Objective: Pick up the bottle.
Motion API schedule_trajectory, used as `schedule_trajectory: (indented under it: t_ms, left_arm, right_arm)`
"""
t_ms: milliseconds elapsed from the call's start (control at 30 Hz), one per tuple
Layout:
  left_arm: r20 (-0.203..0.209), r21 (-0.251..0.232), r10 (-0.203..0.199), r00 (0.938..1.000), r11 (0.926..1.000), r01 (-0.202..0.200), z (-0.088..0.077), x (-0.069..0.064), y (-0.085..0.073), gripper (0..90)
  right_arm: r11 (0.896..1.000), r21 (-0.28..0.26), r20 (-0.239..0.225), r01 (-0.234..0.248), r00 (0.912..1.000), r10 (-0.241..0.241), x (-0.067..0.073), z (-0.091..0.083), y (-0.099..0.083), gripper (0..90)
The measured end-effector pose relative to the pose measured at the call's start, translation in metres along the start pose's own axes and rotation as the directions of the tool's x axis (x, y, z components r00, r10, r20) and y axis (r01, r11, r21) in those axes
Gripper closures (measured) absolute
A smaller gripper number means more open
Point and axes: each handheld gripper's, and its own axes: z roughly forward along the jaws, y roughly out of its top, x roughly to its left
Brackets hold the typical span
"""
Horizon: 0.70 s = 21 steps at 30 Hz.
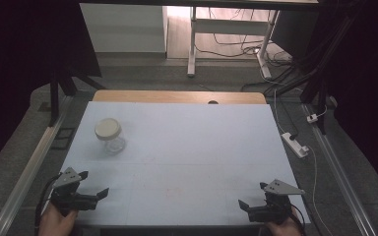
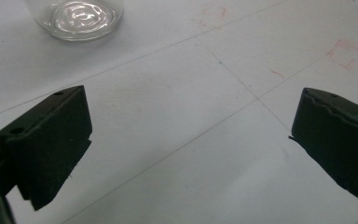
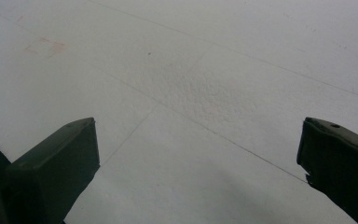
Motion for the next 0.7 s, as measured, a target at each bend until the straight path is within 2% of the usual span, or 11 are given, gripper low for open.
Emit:
schedule_trajectory:
  t_ms: [267, 333, 500, 700]
  left_arm:
    - [0.018, -0.036, -0.016, 0.9997, 0.9992, 0.017, 0.008, 0.011, 0.006, 0.0]
    - [0.036, -0.046, -0.026, 0.9990, 0.9985, 0.028, 0.013, 0.014, 0.008, 0.0]
    - [0.026, -0.037, -0.024, 0.9994, 0.9990, 0.025, 0.022, 0.019, 0.014, 0.0]
    - [-0.008, -0.029, -0.011, 0.9999, 0.9995, 0.011, 0.031, 0.027, 0.023, 0.0]
  right_arm:
    - [1.000, 0.001, 0.000, 0.001, 1.0000, -0.001, 0.000, 0.000, 0.000, 0.0]
    - [1.000, 0.002, -0.001, 0.002, 1.0000, -0.002, 0.000, 0.000, 0.000, 0.0]
    - [1.000, 0.002, -0.002, 0.004, 1.0000, -0.004, 0.000, 0.001, 0.000, 0.0]
    - [1.000, 0.003, -0.002, 0.006, 1.0000, -0.006, 0.001, 0.001, 0.000, 0.0]
